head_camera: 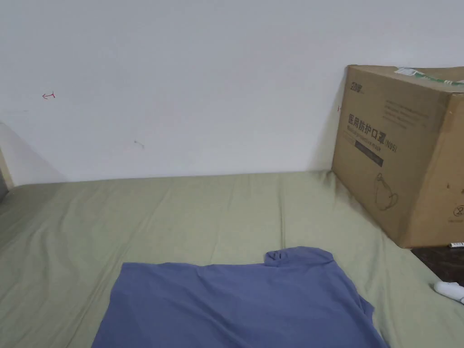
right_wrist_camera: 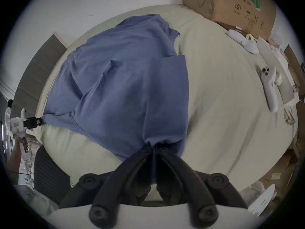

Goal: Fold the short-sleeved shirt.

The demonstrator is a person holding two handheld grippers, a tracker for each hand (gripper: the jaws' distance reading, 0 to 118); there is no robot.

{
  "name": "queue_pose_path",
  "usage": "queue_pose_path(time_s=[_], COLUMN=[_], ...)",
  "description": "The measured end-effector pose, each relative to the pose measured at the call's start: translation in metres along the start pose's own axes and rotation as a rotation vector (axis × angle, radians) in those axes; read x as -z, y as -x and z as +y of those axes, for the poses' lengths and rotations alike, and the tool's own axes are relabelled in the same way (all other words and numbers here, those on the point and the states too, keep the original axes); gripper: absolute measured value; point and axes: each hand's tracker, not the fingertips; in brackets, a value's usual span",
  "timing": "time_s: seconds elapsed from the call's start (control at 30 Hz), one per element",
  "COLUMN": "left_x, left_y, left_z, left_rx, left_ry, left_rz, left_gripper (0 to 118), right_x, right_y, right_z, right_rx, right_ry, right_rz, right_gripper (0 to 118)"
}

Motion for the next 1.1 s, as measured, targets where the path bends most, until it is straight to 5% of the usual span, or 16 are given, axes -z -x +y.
queue_pose_path(time_s=[0.17,0.27,0.3,0.37,0.43,0.5,0.57,0.6,0.8,1.0,1.03,1.1], left_x=[-0.012,-0.014,-0.014,-0.016,-0.014,-0.013,-0.022,-0.032,-0.108,-0.157,-0.16,-0.159], left_y=[-0.009,-0.014,-0.016,-0.02,-0.014,-0.006,-0.006,-0.009,-0.048,-0.109,-0.119,-0.143], left_z=[-0.013,-0.011,-0.009,-0.009,-0.009,-0.011,-0.01,-0.008,0.016,0.028,0.029,0.035], left_rx=[0.105,0.146,0.147,0.14,0.068,-0.046,-0.071,-0.064,-0.016,0.104,0.117,0.143], left_ry=[0.057,0.083,0.084,0.09,0.116,0.12,0.053,-0.006,-0.38,-0.712,-0.753,-0.818], left_rz=[0.05,0.058,0.056,0.07,0.014,-0.094,-0.122,-0.118,-0.18,-0.163,-0.152,-0.078], left_gripper=[1,3,12,55,57,74,97,98,103,94,80,22], right_x=[-0.008,-0.014,-0.016,-0.019,-0.021,-0.027,-0.036,-0.043,-0.102,-0.142,-0.145,-0.149], right_y=[0.004,0.013,0.018,0.024,0.027,0.031,0.036,0.038,0.05,0.088,0.095,0.11], right_z=[-0.011,-0.013,-0.012,-0.011,-0.009,-0.011,-0.01,-0.01,0.005,0.018,0.017,0.021], right_rx=[0.006,-0.059,-0.076,-0.067,-0.046,-0.046,-0.059,-0.064,0.041,0.047,0.028,-0.003], right_ry=[0.04,0.045,0.036,0.031,0.045,0.02,-0.004,-0.031,-0.338,-0.729,-0.793,-0.886], right_rz=[-0.003,-0.032,-0.064,-0.113,-0.07,-0.072,-0.097,-0.091,-0.016,0.051,0.041,0.02], right_gripper=[2,3,6,8,8,33,89,101,106,103,99,53])
